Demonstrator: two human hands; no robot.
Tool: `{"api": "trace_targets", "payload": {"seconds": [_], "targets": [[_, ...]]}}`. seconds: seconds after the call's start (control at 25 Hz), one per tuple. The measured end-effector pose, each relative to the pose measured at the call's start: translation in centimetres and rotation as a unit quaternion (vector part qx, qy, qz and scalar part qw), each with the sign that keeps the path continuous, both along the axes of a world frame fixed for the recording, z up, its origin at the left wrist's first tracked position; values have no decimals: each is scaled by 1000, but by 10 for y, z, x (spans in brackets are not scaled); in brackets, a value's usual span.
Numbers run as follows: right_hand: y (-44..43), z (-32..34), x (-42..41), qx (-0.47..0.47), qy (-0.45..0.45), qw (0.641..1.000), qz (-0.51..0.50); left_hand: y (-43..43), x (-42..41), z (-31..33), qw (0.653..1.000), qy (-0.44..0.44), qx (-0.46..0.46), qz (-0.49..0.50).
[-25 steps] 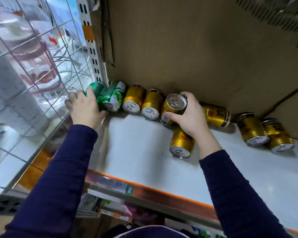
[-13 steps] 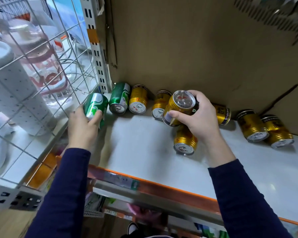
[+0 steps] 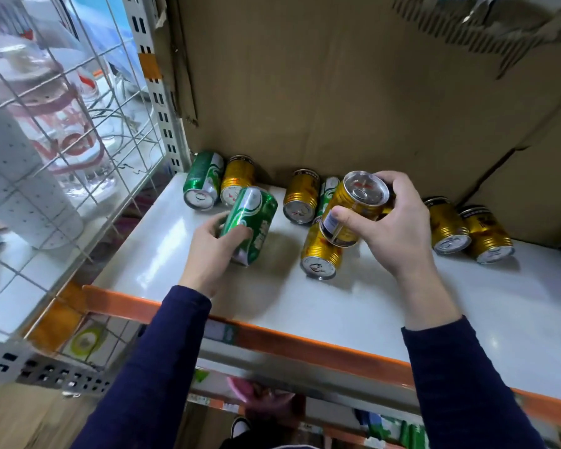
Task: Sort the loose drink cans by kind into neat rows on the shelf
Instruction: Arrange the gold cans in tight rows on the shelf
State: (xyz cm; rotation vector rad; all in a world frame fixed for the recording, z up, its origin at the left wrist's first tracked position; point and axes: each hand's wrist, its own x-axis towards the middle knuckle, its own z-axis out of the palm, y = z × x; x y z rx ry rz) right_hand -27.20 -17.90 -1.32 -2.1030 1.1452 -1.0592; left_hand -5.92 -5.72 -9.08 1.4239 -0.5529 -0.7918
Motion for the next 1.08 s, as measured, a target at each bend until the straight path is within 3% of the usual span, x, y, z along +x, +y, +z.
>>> {"api": "trace_targets", "payload": {"seconds": [0.12, 0.32, 0.52, 0.68, 1.08], "targets": [[-5, -6, -24, -8, 5, 999, -53, -12, -13, 0, 999, 15, -6, -50], [-11, -32, -50, 35, 73, 992, -96, -20, -35, 0, 984, -138, -58, -101], [-9, -51, -66, 144, 84, 986, -12, -24, -38, -9, 976, -194, -40, -88], [-12, -52, -82, 224, 40, 971, 74, -24, -38, -12, 977, -170, -65, -108], [7, -53, -145, 138, -92, 985, -43, -25, -96, 40, 950, -271, -145, -58]]}}
